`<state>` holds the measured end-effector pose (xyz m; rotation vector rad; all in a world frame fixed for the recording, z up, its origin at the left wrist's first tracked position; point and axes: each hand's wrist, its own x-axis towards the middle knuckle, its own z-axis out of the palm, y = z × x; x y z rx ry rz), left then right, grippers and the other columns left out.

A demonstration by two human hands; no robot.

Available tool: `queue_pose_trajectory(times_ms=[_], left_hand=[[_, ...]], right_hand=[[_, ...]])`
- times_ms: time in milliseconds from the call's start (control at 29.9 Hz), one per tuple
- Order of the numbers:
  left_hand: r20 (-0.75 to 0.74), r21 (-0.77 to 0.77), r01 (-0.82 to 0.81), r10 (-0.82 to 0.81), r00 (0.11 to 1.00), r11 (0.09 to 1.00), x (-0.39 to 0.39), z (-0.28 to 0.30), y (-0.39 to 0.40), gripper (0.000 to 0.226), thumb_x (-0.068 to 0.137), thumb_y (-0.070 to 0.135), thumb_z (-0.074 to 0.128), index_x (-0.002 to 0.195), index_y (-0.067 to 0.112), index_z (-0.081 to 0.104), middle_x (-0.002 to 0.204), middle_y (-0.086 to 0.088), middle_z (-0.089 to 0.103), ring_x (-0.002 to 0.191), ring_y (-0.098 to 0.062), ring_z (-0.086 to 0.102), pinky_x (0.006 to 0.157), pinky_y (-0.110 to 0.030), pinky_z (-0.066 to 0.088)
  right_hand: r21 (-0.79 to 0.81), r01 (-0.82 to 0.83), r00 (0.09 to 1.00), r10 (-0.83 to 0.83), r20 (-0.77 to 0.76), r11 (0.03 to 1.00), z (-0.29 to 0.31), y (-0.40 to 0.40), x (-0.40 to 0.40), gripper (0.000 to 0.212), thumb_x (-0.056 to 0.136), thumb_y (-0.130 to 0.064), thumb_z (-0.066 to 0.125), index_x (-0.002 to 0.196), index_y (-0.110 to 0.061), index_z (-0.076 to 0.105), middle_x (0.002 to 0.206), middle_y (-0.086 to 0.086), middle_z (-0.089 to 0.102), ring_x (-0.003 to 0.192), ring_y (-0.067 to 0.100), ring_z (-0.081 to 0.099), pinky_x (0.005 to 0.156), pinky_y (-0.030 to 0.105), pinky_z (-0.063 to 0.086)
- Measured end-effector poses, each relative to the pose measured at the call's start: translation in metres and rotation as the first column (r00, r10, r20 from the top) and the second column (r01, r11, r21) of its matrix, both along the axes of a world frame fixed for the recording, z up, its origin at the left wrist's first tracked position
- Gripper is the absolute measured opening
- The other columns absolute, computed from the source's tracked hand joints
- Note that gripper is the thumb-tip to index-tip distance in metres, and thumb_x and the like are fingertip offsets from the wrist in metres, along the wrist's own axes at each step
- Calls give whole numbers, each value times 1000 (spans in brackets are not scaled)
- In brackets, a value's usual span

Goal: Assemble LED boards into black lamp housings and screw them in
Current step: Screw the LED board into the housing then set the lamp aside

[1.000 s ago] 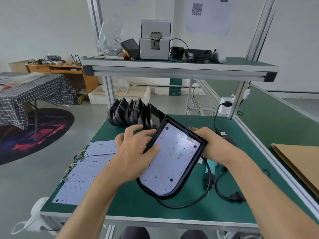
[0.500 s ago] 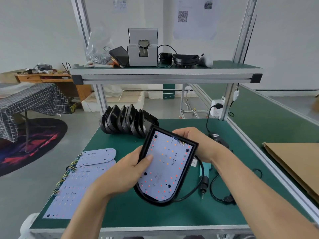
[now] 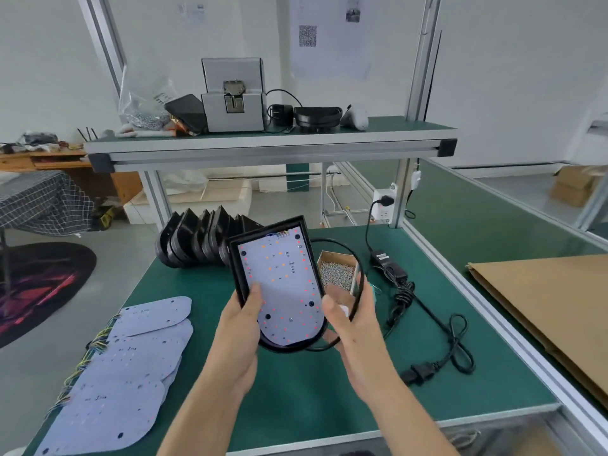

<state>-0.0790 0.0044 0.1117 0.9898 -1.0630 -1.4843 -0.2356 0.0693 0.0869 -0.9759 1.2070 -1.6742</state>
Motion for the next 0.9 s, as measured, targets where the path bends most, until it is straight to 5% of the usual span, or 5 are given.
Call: queue_pose_trajectory(times_ms=[134,234,435,603,904], left_hand=[[229,-26,144,-134,964,989,-5,-11,1,26,108,47,45,124,41,64,119,26,73,111,3,68,94,-29,47],[336,-28,204,-183,924,979,-3,-14,0,28,105,55,46,125,45,62,120,30,70,114,5,65,96,-27,45],[273,-95,279,-244,930,956,-17,-12,5,31,105,49,52,128,35,66,126,12,73,114,-12,70,100,-39,50],[208,-30,306,-293,933,952,-51,-7,4,30,110,36,47,132,27,65,127,8,74,119,-16,70,108,-45,49],[432,-154,475,-373,821,867,-138,23,14,38,100,60,54,131,38,59,116,32,68,120,5,59,105,-26,44]], right_hand=[[-73,21,999,-24,-34,997,5,-2,-5,71,86,-27,78,148,-37,45,134,-4,70,126,18,66,113,45,46],[-65,17,998,-21,-66,998,8,-1,-13,57,89,-26,74,141,-42,55,128,-5,73,124,17,66,111,40,47],[-15,-9,999,10,46,1000,8,3,-15,63,87,-38,77,145,-36,54,137,-11,69,131,11,62,111,36,45],[-29,-117,954,120,276,993,9,20,-25,56,92,-11,73,146,-17,56,137,9,70,127,29,67,103,42,56],[-5,270,742,-205,639,963,13,35,-99,37,104,-15,55,140,-6,61,131,15,72,118,32,72,83,40,64]])
